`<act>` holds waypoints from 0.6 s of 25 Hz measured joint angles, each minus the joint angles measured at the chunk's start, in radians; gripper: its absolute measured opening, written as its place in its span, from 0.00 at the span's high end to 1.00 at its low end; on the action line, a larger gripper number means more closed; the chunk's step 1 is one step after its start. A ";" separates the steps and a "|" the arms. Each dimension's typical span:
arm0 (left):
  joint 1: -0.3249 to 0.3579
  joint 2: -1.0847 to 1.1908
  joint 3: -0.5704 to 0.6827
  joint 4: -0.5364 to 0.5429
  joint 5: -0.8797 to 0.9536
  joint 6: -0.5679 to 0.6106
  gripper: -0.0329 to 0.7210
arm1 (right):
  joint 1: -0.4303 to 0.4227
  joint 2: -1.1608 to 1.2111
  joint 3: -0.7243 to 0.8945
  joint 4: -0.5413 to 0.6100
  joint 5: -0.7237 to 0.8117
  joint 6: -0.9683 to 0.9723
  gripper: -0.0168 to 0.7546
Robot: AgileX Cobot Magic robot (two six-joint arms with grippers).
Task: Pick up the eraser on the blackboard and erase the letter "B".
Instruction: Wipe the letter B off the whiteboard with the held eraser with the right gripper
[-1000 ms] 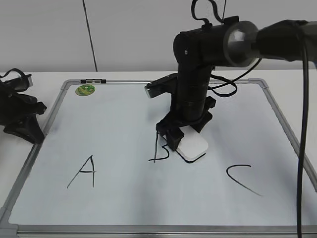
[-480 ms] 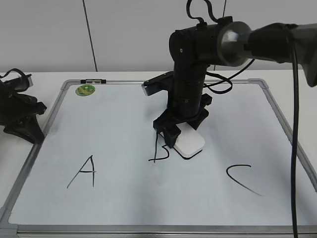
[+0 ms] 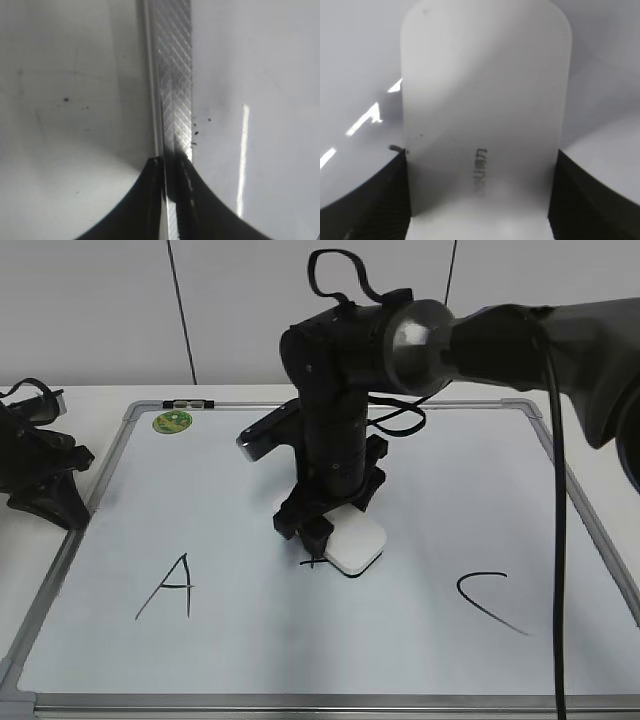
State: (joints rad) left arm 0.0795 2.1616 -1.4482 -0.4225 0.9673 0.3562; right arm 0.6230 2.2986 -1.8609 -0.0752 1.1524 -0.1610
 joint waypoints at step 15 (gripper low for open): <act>0.000 0.000 0.000 -0.003 -0.002 0.000 0.91 | 0.115 0.002 0.000 0.018 0.005 0.000 0.30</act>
State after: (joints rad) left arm 0.0795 2.1616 -1.4482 -0.4255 0.9655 0.3562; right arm 0.7382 2.3002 -1.8609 -0.0572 1.1577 -0.1610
